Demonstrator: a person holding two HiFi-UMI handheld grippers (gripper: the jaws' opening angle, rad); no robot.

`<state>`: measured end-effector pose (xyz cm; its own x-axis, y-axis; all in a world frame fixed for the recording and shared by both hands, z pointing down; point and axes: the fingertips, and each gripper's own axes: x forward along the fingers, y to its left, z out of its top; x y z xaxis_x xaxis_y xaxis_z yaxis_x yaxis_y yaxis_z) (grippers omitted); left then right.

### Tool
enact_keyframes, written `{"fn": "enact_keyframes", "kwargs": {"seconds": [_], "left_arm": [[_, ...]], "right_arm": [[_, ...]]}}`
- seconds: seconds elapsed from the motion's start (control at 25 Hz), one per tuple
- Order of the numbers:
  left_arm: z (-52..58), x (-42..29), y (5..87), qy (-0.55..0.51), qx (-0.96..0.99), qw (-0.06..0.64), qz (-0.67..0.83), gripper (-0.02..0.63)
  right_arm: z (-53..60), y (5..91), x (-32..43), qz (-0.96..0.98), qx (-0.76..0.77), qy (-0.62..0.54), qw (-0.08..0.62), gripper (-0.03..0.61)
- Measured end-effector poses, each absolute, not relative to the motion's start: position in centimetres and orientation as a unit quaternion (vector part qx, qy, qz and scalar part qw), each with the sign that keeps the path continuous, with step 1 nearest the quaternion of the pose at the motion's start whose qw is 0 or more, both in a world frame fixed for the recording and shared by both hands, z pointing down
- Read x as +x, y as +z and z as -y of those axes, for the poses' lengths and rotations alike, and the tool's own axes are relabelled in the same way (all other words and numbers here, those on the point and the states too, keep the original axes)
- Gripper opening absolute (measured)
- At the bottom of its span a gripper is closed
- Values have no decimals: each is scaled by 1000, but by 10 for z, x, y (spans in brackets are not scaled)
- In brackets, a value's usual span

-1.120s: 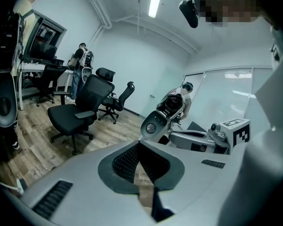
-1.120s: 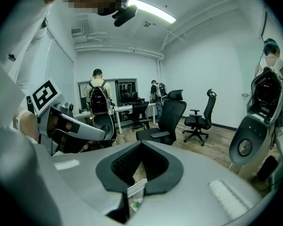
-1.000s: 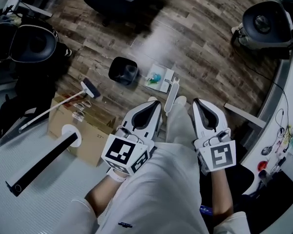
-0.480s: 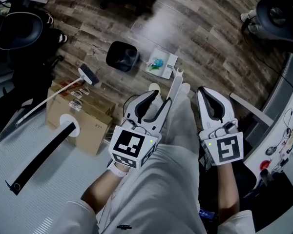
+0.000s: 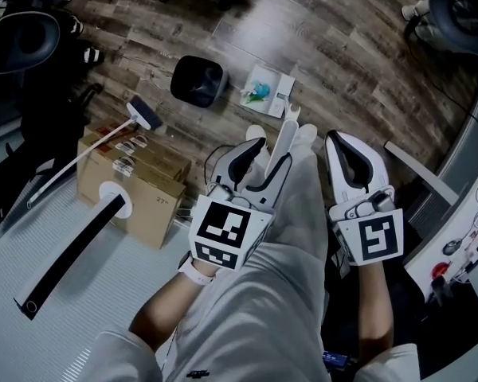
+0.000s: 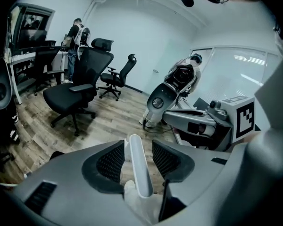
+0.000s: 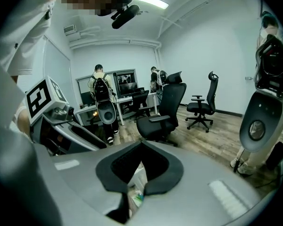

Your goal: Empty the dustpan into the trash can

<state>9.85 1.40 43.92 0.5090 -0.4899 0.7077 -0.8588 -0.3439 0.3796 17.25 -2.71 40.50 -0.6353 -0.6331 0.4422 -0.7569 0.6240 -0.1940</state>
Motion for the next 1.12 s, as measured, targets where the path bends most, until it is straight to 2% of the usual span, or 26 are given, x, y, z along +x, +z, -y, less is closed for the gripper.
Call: {"fn": "enact_keyframes", "kwargs": {"seconds": [0.2, 0.64, 0.68, 0.76, 1.12], "left_arm": [[-11, 107, 459, 260, 779, 379, 426, 209], [-6, 121, 501, 298, 760, 386, 431, 207], [-5, 120, 503, 301, 757, 383, 436, 200], [-2, 118, 505, 303, 752, 377, 449, 140], [-4, 119, 505, 299, 737, 396, 460, 124]], "right_arm": [[32, 424, 179, 883, 394, 191, 172, 12], [37, 461, 185, 883, 383, 209, 174, 18], [38, 464, 184, 883, 382, 212, 173, 24], [38, 469, 184, 884, 377, 212, 177, 34], [34, 490, 185, 888, 360, 217, 188, 48]]}}
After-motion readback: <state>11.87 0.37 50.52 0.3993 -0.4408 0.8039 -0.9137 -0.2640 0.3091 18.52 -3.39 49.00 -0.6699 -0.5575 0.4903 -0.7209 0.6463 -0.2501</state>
